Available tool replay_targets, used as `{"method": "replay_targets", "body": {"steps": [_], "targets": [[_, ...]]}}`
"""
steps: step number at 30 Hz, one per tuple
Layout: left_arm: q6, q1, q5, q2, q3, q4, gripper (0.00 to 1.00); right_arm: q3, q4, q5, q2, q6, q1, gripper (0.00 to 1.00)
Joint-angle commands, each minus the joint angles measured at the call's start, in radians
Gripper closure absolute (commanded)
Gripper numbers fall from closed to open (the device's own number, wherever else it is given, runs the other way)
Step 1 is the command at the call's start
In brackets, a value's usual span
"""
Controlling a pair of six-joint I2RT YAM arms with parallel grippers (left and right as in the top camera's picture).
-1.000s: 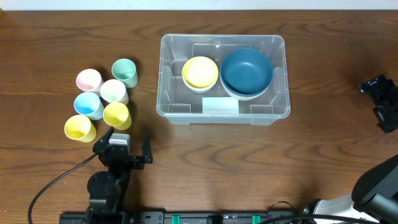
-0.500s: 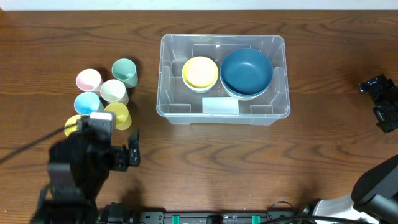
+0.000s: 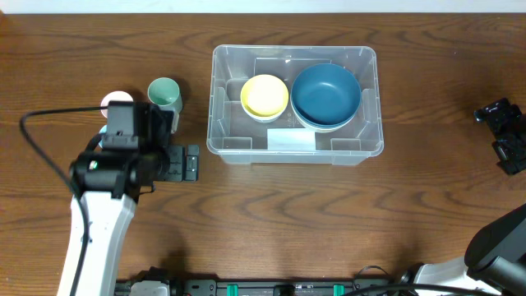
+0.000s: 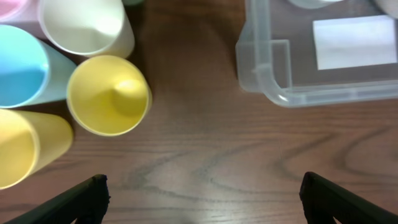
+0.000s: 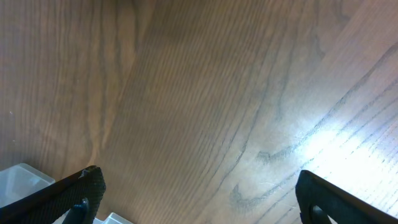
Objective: Pack container
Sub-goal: 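Move the left gripper to the yellow cup and grasp it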
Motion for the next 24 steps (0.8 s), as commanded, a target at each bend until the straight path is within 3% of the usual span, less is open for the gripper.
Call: {"method": "replay_targets", "body": {"steps": [1,6,17,24], "targets": [[-0.032,0.005,0.017,0.062,0.016,0.005,0.02,0.005,-0.001,0.0,0.004,0.014,-0.007,0.01],[-0.103,0.011,-0.021,0.145,0.016,0.042,0.02,0.005,-0.001,0.0,0.004,0.014,-0.007,0.01],[-0.121,0.126,-0.02,0.343,0.016,0.105,0.0,0.005,-0.001,0.0,0.004,0.014,-0.007,0.01],[-0.116,0.127,-0.02,0.391,0.016,0.152,0.14,0.005,-0.001,0.0,0.004,0.014,-0.007,0.01]]}}
